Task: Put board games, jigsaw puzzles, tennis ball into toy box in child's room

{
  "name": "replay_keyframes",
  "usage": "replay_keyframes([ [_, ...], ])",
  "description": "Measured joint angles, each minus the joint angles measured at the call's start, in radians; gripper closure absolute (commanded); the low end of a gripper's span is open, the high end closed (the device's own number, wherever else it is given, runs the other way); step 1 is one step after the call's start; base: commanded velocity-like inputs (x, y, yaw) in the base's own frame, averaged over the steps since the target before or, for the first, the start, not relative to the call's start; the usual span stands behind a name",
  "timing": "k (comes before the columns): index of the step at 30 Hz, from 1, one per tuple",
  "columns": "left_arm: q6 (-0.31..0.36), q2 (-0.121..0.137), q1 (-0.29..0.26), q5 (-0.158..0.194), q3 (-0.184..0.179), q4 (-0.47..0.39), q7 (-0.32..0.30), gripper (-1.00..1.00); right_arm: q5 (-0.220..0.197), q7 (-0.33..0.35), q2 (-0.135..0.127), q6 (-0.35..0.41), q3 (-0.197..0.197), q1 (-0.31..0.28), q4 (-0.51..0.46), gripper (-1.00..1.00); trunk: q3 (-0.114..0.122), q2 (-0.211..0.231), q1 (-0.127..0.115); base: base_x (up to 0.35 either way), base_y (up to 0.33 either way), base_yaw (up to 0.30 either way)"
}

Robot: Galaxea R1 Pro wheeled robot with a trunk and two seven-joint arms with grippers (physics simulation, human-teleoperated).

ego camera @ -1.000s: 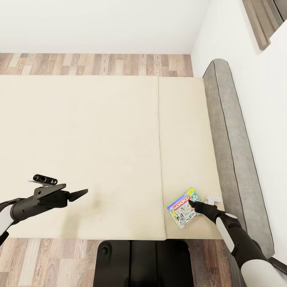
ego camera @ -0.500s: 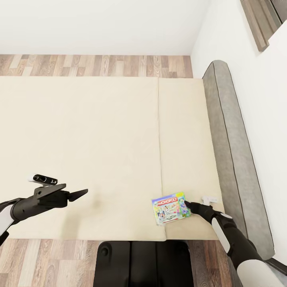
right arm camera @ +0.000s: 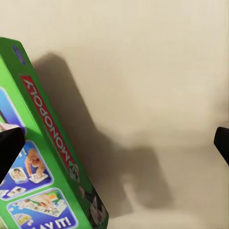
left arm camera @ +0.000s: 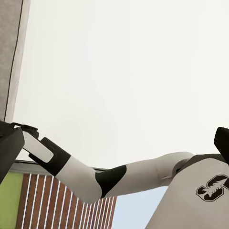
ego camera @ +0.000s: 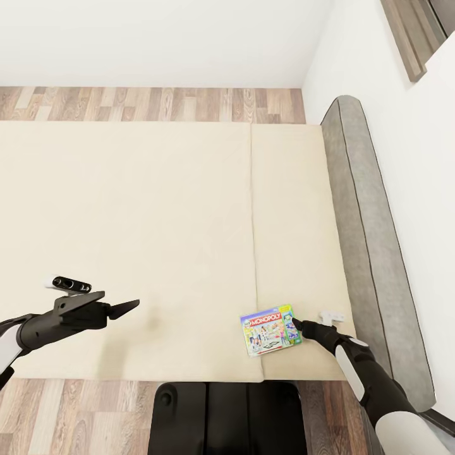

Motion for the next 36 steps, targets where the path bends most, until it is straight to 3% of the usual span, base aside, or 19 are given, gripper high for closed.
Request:
replay_keyframes([
  [36, -0.001, -0.002, -0.001, 0.0, 0.0, 0.002, 0.0, -1.0, 0.006, 0.002, 0.002, -0.001, 0.0, 0.001, 0.001, -1.0, 0.013, 0.0, 0.0, 0.0, 0.0, -0.011],
])
